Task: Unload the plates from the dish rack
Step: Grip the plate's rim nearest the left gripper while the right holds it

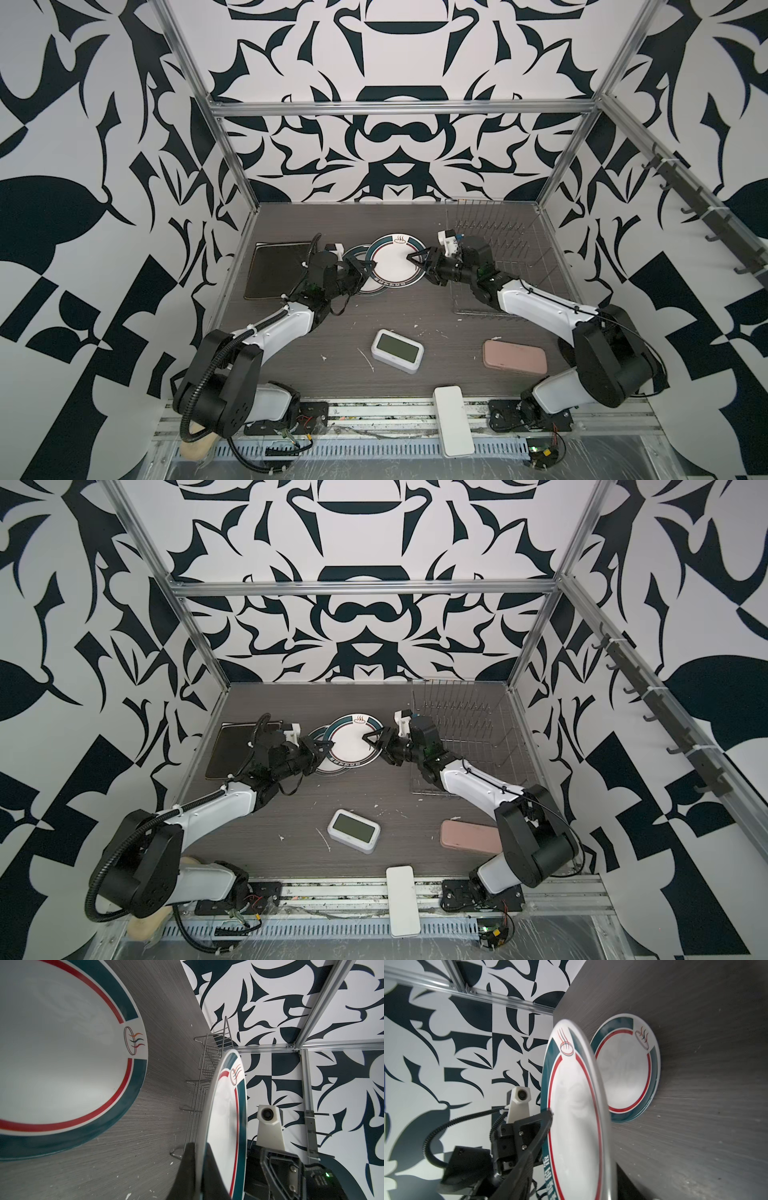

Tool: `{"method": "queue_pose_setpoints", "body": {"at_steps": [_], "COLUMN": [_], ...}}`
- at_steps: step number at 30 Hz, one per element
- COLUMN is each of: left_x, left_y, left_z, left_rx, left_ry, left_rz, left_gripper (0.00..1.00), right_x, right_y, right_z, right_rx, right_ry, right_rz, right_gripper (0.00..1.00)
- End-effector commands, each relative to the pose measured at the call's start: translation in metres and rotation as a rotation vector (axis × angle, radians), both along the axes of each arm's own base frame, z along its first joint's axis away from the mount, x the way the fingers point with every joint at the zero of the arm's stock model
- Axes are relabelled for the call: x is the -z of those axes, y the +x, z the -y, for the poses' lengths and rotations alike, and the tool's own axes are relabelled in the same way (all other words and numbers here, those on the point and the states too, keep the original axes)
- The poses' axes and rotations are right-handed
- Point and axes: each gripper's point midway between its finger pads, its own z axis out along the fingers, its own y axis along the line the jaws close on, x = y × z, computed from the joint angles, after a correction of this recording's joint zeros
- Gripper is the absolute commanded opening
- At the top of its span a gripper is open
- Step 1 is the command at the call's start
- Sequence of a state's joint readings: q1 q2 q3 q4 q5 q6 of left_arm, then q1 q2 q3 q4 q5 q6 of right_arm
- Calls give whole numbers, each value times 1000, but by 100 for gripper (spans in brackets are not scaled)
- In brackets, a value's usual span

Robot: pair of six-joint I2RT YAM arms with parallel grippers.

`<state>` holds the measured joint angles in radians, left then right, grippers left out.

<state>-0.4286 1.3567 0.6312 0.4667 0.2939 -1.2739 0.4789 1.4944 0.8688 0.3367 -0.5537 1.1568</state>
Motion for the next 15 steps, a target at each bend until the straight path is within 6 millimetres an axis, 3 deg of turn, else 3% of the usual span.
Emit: {"method": "queue_pose_setpoints", "body": {"at_steps": [1, 5, 7, 15], "left_x": [-9, 0, 6, 22], "left_y": [1, 1, 0, 1], "left_z": [-2, -10, -15, -31], "left_rx": [-12, -34, -54, -105], "left_ry": [0, 70, 97, 193], "left_rz": [46, 40, 36, 34], "left_gripper": [0, 0, 0, 0], "right_x": [-20, -11, -8, -5], "right_y": [8, 11, 12, 11], "right_z": [-2, 5, 8, 16], "right_rx": [-8, 7, 8, 29], "right_ry": [36, 17, 16, -10], "right_rz": [46, 5, -7, -10], "right_gripper": [67, 92, 99, 99]}}
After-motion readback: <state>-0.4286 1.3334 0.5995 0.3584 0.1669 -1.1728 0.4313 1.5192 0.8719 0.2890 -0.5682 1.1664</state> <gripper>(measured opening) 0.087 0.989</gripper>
